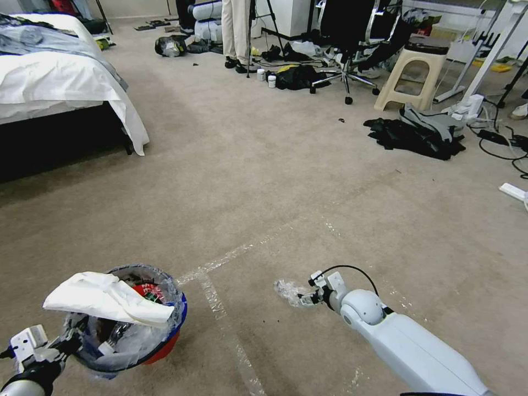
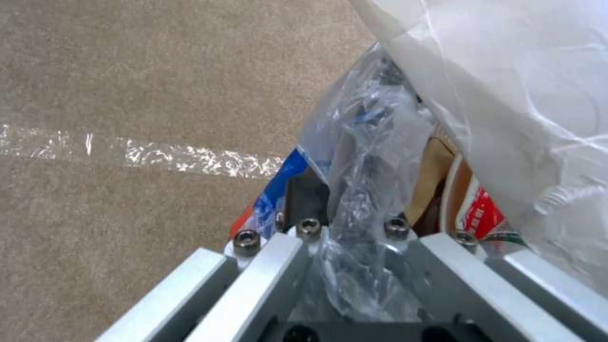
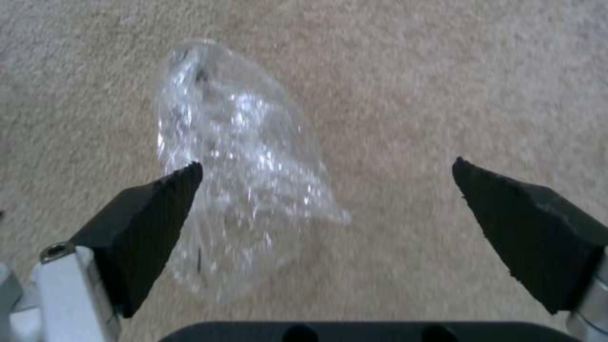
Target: Pick up the trash bin and place the garbage on the floor into it.
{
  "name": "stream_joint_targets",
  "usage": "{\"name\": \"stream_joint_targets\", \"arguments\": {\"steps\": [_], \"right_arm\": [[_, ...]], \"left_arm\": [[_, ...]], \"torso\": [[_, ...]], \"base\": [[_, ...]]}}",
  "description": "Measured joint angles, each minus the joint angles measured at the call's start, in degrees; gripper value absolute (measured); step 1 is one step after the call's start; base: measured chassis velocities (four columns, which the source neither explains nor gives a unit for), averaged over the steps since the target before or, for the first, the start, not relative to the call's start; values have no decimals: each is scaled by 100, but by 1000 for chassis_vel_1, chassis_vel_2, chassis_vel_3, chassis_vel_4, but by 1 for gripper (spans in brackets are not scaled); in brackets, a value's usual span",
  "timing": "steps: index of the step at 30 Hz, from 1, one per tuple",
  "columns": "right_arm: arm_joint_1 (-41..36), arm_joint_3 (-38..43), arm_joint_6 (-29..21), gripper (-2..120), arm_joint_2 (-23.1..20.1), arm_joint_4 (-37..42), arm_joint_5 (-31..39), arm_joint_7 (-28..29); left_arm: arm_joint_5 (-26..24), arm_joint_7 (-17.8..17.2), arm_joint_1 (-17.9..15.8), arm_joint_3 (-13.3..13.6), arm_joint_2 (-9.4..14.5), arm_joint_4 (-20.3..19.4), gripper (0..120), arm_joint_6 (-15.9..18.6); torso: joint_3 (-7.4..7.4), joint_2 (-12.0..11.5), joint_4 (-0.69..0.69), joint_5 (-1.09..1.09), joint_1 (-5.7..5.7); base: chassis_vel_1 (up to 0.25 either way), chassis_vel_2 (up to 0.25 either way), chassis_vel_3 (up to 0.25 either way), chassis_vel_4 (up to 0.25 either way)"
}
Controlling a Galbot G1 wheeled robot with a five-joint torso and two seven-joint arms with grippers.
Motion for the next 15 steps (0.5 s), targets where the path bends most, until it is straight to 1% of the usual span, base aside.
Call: {"name": "stream_joint_targets", "arguments": {"steps": [4, 6, 12, 14, 15], "right_arm": [[116, -98, 158, 100, 100, -218, -63, -88], [238, -230, 322, 99, 251, -477, -117, -143], [339, -344, 433, 99, 385, -690, -138, -185], [451, -468, 553, 94, 555, -892, -155, -217], [451, -468, 553, 94, 555, -892, -155, -217]], "left_arm": [[1, 0, -8, 0, -8, 9, 1, -14], [5, 0, -33, 10, -9, 19, 1, -16], [11, 0, -46, 14, -9, 35, 1, -16], [13, -1, -59, 13, -6, 62, 1, -16], [13, -1, -59, 13, -6, 62, 1, -16]], "torso": [[0, 0, 0, 0, 0], [0, 0, 0, 0, 1], [0, 0, 0, 0, 0], [0, 0, 0, 0, 0], [0, 0, 0, 0, 0]], "base": [[0, 0, 0, 0], [0, 0, 0, 0], [0, 0, 0, 0], [0, 0, 0, 0], [0, 0, 0, 0]]}}
